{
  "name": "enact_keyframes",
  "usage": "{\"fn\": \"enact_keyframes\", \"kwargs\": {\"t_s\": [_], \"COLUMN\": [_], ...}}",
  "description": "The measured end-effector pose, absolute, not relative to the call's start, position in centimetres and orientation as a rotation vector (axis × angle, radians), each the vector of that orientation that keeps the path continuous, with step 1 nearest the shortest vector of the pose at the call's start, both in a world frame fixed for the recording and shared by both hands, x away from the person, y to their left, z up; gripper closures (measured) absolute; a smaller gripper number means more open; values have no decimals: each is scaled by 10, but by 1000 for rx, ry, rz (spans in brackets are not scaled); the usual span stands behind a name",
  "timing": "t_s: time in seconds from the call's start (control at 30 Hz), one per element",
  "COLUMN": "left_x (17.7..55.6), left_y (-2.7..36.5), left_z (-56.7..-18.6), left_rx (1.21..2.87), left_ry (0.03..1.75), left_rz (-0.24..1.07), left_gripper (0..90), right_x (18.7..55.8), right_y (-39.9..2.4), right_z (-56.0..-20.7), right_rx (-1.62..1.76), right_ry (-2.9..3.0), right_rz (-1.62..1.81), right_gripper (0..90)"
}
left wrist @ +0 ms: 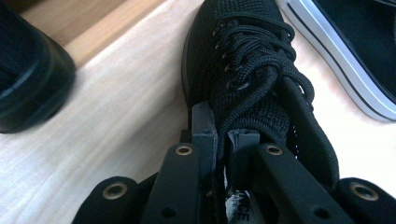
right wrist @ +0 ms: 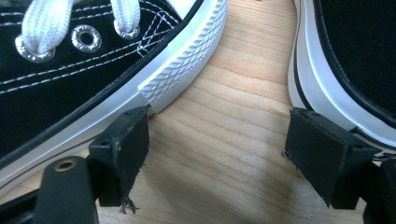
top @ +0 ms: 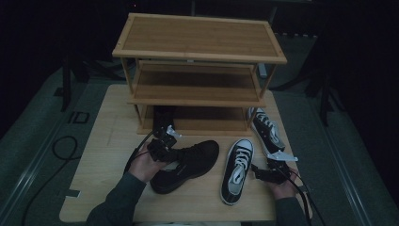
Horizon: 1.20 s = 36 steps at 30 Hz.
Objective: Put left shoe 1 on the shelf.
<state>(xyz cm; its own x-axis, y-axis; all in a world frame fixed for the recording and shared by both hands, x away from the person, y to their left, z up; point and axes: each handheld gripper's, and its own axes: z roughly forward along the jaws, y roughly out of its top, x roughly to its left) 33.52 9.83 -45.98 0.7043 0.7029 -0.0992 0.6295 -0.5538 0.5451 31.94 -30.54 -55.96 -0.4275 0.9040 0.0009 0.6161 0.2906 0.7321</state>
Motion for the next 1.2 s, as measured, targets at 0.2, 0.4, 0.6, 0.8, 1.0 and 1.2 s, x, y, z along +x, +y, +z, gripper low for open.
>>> {"fn": "enact_keyframes", "kwargs": {"t_s": [0.2,0.4,0.6,0.8,1.0,1.2], "left_x": [353,373,394,406,408,410], "left_y": [95,92,90,89,93,95], "left_z": [-458,-453,-453,-458,-460,-461], "left_rx": [2325,2257,2191,2143,2083,2016], "left_ry": [1053,1137,1213,1284,1364,1420], "left_rz": [199,250,298,339,427,490], "left_gripper": [843,844,843,843,843,843], "right_x": [320,319,319,320,320,320], "right_y": [-306,-306,-306,-306,-306,-306], "right_z": [-560,-560,-560,-560,-560,-560], "right_rx": [1358,1361,1361,1361,1360,1358], "right_ry": [2150,2151,2151,2152,2152,2153], "right_rz": [936,936,936,937,938,939], "right_gripper": [216,216,216,216,216,216]}}
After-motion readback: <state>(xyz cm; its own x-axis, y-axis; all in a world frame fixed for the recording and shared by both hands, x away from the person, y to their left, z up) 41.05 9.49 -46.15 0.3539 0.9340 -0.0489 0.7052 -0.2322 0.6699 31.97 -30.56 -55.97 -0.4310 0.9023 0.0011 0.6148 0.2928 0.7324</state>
